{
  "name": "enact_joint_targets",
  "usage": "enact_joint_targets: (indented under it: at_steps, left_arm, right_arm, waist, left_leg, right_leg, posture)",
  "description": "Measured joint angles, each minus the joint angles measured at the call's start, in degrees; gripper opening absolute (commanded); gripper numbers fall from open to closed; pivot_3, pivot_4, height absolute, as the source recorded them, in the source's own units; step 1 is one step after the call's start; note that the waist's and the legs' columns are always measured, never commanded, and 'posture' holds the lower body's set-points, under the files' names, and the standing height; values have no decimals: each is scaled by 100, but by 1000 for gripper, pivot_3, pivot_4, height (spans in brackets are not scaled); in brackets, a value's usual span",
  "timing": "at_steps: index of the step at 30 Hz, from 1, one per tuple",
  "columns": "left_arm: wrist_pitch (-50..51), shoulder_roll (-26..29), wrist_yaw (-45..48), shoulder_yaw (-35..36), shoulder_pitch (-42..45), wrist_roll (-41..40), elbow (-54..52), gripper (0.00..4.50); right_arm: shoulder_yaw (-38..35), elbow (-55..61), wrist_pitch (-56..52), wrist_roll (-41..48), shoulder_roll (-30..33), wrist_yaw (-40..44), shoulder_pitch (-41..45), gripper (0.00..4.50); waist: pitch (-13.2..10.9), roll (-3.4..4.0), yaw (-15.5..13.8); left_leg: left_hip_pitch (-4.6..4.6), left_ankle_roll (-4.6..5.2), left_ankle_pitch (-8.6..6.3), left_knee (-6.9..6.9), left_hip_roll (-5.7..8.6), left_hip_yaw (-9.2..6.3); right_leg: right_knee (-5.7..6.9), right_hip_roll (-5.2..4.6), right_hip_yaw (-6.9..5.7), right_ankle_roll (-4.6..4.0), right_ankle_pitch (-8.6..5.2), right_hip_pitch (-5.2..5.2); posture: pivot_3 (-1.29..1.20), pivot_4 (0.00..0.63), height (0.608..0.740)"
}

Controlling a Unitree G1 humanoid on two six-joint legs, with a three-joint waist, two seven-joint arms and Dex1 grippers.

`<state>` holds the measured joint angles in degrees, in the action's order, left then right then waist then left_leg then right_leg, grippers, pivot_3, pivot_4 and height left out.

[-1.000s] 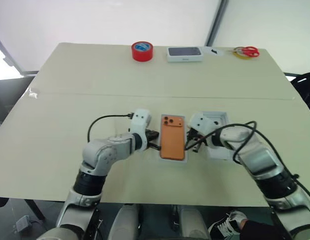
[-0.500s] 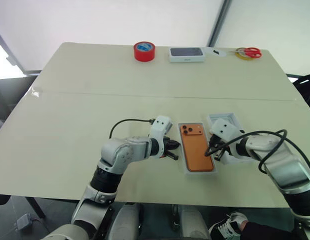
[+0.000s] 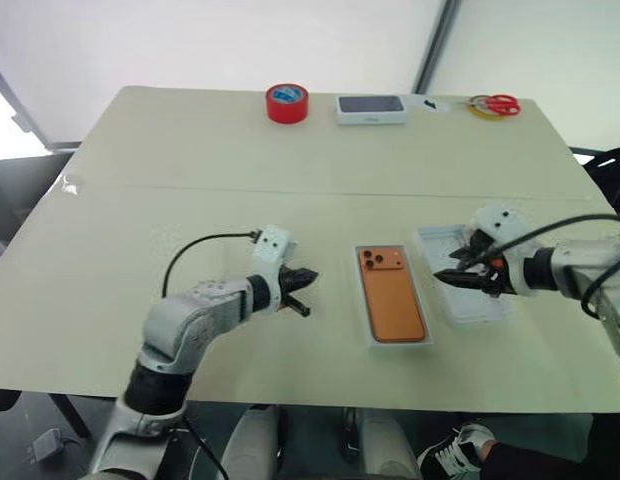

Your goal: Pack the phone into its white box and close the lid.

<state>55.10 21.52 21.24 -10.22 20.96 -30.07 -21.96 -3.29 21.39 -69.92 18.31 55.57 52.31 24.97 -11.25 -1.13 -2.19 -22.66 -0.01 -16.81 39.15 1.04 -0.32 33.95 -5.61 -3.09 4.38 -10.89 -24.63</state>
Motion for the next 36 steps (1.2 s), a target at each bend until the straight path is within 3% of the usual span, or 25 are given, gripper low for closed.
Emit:
enact_joint_targets:
  at_steps: [4, 8, 16, 19, 22, 23, 31, 36]
  left_arm:
    - [-1431, 606, 1107, -376, -354, 371, -554, 0]
    - [-2224, 1223, 2189, -561, -624, 444, -839, 0]
    - [-2515, 1251, 2813, -702, -701, 481, -826, 0]
    - [-2541, 1194, 2833, -705, -702, 568, -772, 0]
    - [-2546, 1159, 2838, -704, -720, 578, -771, 0]
    - [-2548, 1155, 2839, -705, -731, 581, -772, 0]
    - [-2605, 1158, 2791, -665, -991, 691, -744, 0]
    - [-2652, 994, 2460, -166, -1189, 638, -607, 0]
  right_arm:
    - [123, -331, -768, 203, -247, -320, 297, 2742]
    - [314, -675, -1403, 230, -504, -751, 589, 2742]
    - [695, -764, -1929, 256, -739, -1409, 843, 2742]
    - [690, -837, -2121, 269, -831, -1621, 958, 1935]
    - [668, -886, -2219, 343, -881, -1739, 1007, 382]
    - [667, -892, -2220, 355, -916, -1775, 1016, 51]
    - [123, -1444, -2223, 757, -1212, -2326, 1319, 51]
    - [-1015, -2599, -2222, 1793, -1633, -2831, 2321, 51]
  waist:
    - [2, 3, -9]
    - [6, 11, 4]
    - [6, 11, 2]
    - [6, 11, 3]
    - [6, 11, 6]
    - [6, 11, 7]
    - [6, 11, 28]
    - [5, 12, 82]
  left_leg:
    - [-30, 3, -2, 1, 2, 3]
    - [-75, 4, -1, 0, 3, 8]
    - [-73, 10, -2, 6, 5, 7]
    - [-70, 11, -2, 7, 4, 6]
    - [-66, 10, -1, 9, 4, 6]
    - [-65, 10, -1, 9, 4, 6]
    - [-62, 11, 4, 12, 3, 9]
    - [-61, 14, 9, 12, 2, 6]
  right_leg:
    - [-22, -8, 0, -5, 3, -15]
    - [-25, -7, 1, -11, 9, -65]
    - [-24, -2, -2, -6, 11, -56]
    - [-12, 1, -2, -5, 11, -56]
    - [2, 3, -1, -2, 11, -57]
    - [4, 3, -1, 5, 15, -57]
    - [13, 4, 1, 9, 19, -58]
    - [20, 9, 0, 13, 24, -59]
  posture:
    - [0, 150, 738]
    - [0, 150, 738]
    - [0, 150, 738]
    - [0, 150, 738]
    - [0, 150, 738]
    - [0, 150, 738]
    - [0, 150, 738]
    - [0, 150, 738]
